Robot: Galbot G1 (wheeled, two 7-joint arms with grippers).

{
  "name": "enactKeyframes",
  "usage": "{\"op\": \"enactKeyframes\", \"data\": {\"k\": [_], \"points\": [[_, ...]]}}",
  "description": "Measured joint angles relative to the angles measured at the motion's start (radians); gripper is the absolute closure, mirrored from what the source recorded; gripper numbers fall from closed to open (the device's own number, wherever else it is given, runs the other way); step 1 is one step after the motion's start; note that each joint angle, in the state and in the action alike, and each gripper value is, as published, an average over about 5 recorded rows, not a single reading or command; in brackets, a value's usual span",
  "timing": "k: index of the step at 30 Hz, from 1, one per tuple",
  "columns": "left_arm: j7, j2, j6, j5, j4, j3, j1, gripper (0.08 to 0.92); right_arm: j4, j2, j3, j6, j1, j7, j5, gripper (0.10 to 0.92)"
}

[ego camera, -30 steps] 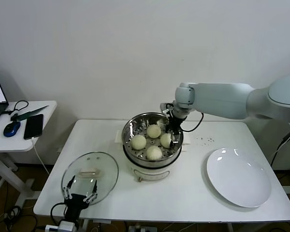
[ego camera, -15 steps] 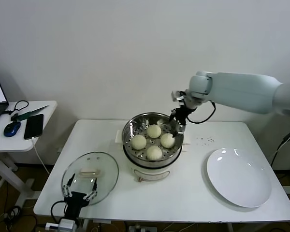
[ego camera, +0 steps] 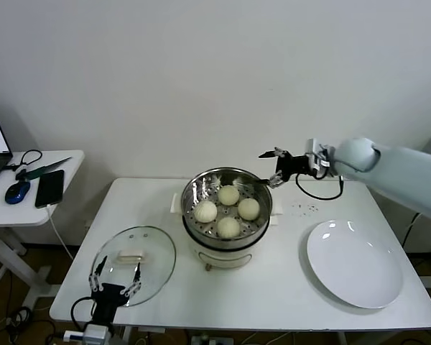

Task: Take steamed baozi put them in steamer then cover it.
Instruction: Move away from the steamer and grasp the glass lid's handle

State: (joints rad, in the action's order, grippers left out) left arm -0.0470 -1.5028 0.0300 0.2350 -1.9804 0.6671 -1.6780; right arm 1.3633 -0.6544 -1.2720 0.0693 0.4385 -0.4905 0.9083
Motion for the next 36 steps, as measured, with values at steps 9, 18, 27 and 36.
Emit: {"op": "enactKeyframes", "data": {"k": [9,18,27,36], "points": [[0.002,-0.012,-0.004,0.028,-0.021,0.009,-0.005,0.177,0.108,0.103,0.585,0.056,-0.552,0.113,-0.08,0.203],[0.013,-0.006,0.015,0.117,-0.046,0.037,-0.005,0.177,0.196,0.051,1.158,0.076,-1.09,0.165,-0.175,0.203],[0.04,0.021,0.03,0.505,-0.052,0.047,-0.013,0.177,0.251,-0.069,1.569,0.079,-1.469,0.188,-0.227,0.203],[0.039,0.035,-0.024,0.957,-0.019,0.006,-0.009,0.177,0.258,-0.17,1.757,0.083,-1.669,0.198,-0.267,0.203]]}}
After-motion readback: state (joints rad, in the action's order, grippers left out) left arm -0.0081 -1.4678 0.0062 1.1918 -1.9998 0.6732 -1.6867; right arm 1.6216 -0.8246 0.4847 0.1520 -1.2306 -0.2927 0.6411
